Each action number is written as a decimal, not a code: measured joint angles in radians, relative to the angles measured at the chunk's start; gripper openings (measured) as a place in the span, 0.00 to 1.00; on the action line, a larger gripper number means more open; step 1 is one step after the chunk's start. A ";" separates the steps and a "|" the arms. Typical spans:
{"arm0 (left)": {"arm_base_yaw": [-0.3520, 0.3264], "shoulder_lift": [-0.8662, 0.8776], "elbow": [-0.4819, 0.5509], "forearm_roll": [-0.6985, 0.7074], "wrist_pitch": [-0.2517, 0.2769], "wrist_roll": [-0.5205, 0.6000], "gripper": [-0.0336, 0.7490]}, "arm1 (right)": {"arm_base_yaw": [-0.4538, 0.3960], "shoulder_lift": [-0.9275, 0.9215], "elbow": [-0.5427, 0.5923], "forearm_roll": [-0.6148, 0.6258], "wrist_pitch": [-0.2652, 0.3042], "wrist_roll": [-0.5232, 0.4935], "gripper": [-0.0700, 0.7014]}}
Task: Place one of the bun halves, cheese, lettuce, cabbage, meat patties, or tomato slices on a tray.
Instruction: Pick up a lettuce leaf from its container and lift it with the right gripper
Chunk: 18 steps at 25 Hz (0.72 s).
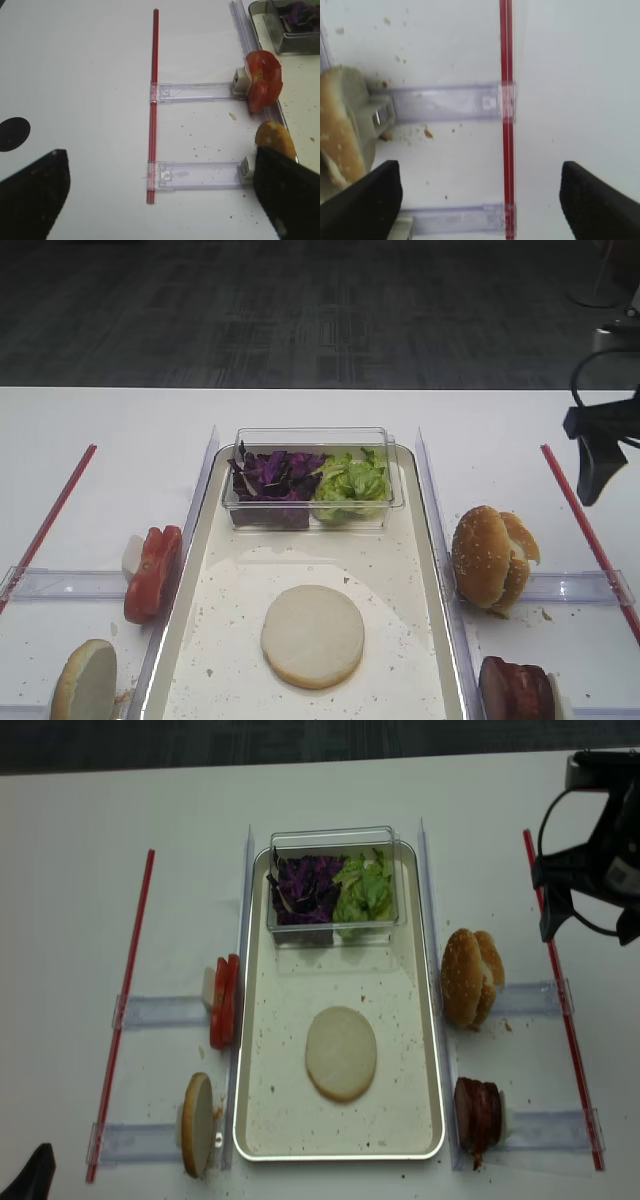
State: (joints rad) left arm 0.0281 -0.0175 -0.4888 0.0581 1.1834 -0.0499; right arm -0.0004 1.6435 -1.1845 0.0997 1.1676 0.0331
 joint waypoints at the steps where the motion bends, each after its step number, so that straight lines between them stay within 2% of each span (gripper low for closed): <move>1: 0.000 0.000 0.000 0.000 0.000 0.000 0.92 | 0.000 0.047 -0.056 -0.004 0.012 -0.004 0.94; 5: 0.000 0.000 0.000 0.000 0.000 0.000 0.92 | 0.000 0.210 -0.255 -0.009 0.040 -0.010 0.94; 11: 0.000 0.000 0.000 0.000 0.000 0.000 0.92 | -0.005 0.406 -0.474 -0.016 0.047 -0.011 0.94; 14: 0.000 0.000 0.000 0.000 0.000 0.000 0.92 | -0.014 0.453 -0.537 -0.008 0.047 -0.010 0.94; 18: 0.000 0.000 0.000 0.000 0.000 0.000 0.92 | -0.016 0.462 -0.553 -0.001 0.049 -0.006 0.93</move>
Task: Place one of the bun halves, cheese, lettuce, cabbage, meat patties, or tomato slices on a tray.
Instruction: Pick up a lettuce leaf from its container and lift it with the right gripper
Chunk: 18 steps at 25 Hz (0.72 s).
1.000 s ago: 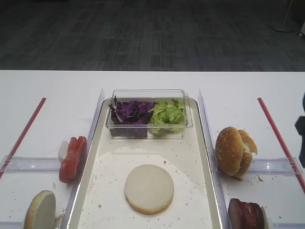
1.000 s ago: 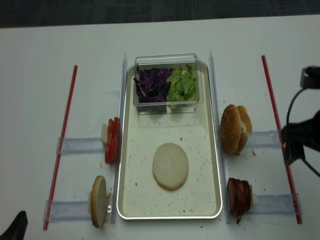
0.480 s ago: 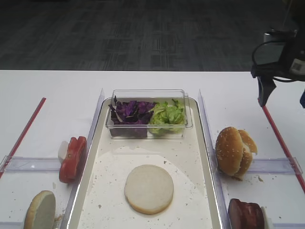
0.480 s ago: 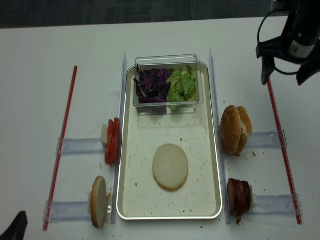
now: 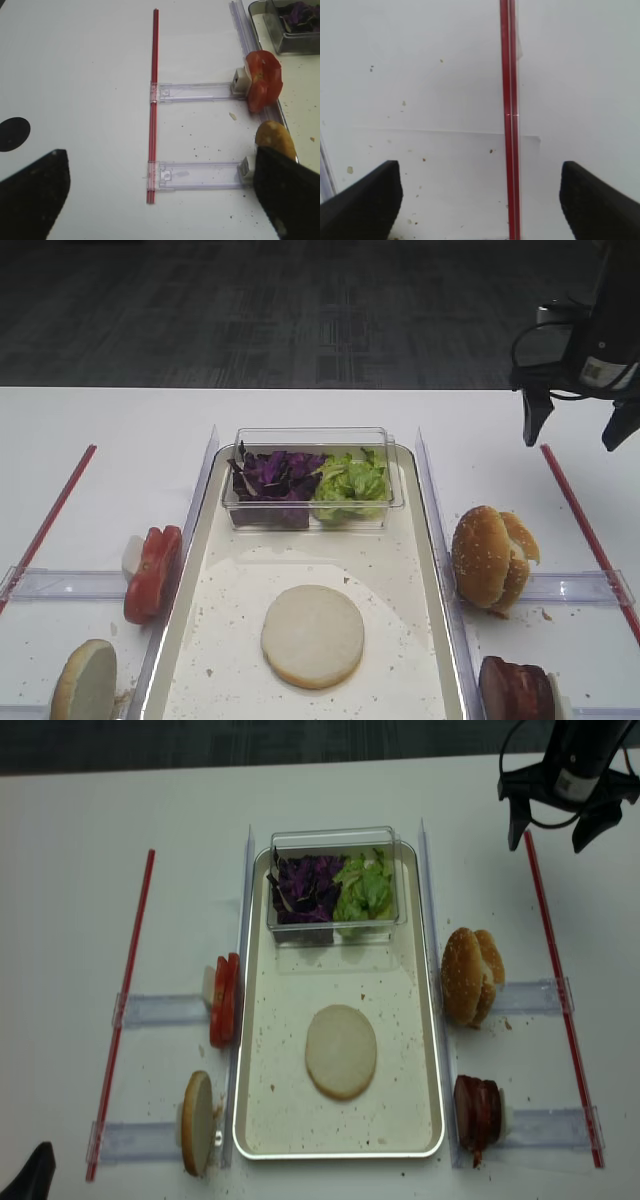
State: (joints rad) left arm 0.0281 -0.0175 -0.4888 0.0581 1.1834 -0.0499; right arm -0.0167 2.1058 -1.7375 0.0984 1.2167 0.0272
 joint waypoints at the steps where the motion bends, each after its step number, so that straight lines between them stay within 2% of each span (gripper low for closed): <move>1: 0.000 0.000 0.000 0.000 0.000 0.000 0.92 | 0.000 0.000 0.000 0.010 0.002 0.000 0.93; 8: 0.000 0.000 0.000 0.000 0.000 0.000 0.92 | 0.026 0.001 -0.002 0.109 0.004 -0.014 0.93; 13: 0.000 0.000 0.000 0.000 0.000 0.000 0.92 | 0.136 0.003 -0.011 0.115 0.004 -0.014 0.93; 18: 0.000 0.000 0.000 0.000 0.000 0.000 0.92 | 0.261 0.008 -0.069 0.117 0.006 0.005 0.93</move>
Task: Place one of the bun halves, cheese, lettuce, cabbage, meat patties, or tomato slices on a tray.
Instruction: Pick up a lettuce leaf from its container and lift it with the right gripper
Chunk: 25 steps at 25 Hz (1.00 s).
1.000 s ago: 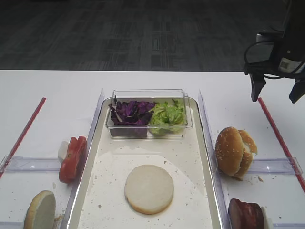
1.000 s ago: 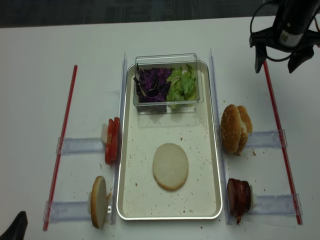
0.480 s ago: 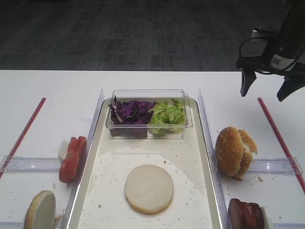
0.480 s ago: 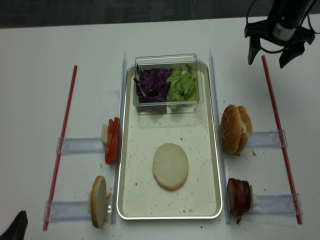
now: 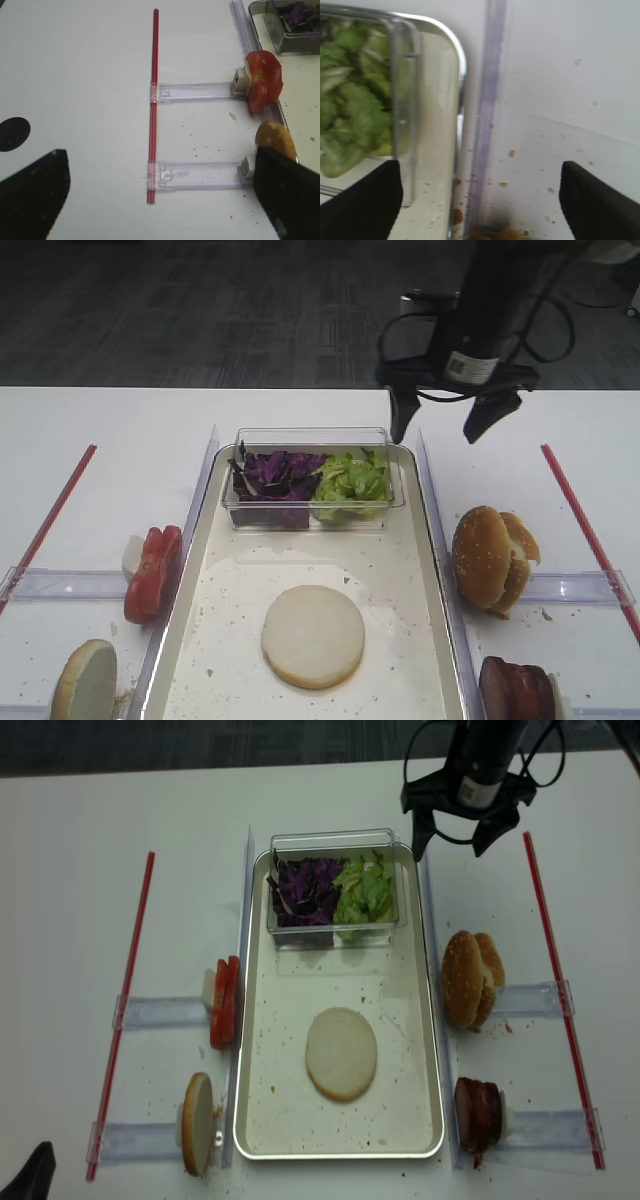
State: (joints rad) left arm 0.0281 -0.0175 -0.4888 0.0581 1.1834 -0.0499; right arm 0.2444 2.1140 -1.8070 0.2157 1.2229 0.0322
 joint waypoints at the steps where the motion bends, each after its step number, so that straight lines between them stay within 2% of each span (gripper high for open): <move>1: 0.000 0.000 0.000 0.000 0.000 0.000 0.92 | 0.026 0.000 -0.012 0.000 0.000 0.008 0.93; 6: 0.000 0.000 0.000 0.000 0.000 0.000 0.92 | 0.135 0.002 -0.042 0.002 0.000 0.051 0.93; 13: 0.000 0.000 0.000 0.000 0.000 0.000 0.92 | 0.240 0.032 -0.070 0.002 0.001 0.089 0.93; 18: 0.000 0.000 0.000 0.000 0.000 0.000 0.92 | 0.262 0.056 -0.097 0.000 -0.002 0.105 0.92; 25: 0.000 0.000 0.000 0.000 0.000 0.000 0.92 | 0.262 0.083 -0.098 -0.072 -0.018 0.116 0.79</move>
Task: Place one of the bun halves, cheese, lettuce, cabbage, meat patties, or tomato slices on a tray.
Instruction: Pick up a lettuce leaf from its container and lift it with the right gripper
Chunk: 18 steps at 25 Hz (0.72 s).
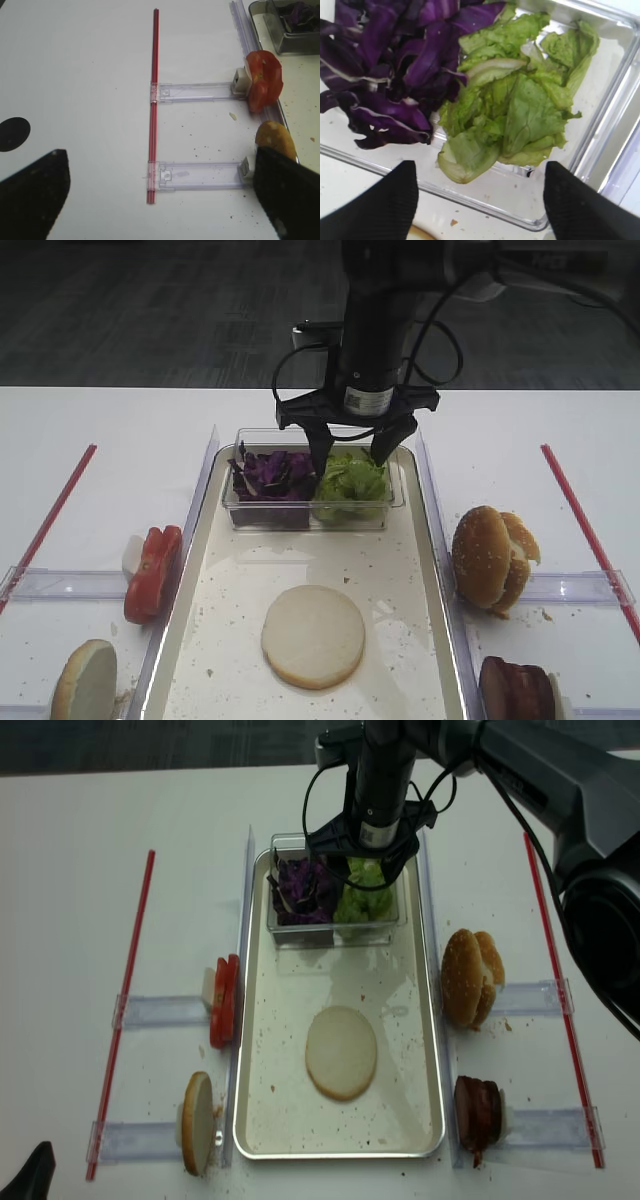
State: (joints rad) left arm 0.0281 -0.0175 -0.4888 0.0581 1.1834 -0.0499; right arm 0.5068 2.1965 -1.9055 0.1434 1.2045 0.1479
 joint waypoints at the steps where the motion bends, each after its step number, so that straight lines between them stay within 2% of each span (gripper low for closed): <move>1: 0.000 0.000 0.000 0.000 0.000 0.000 0.92 | 0.000 0.007 0.000 -0.007 -0.002 0.000 0.76; 5: 0.000 0.000 0.000 0.000 0.000 0.000 0.92 | 0.000 0.028 0.000 -0.024 -0.020 0.000 0.66; 10: 0.000 0.000 0.000 0.000 0.000 0.000 0.92 | -0.002 0.043 -0.001 -0.062 -0.052 0.010 0.60; 13: 0.000 0.000 0.000 0.000 0.000 0.000 0.92 | -0.011 0.043 -0.001 -0.066 -0.066 0.013 0.53; 18: 0.000 0.000 0.000 0.000 0.000 0.000 0.92 | -0.034 0.051 -0.001 -0.059 -0.064 0.013 0.50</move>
State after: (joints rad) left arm 0.0281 -0.0175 -0.4888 0.0581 1.1834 -0.0499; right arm 0.4732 2.2472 -1.9067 0.0839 1.1408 0.1610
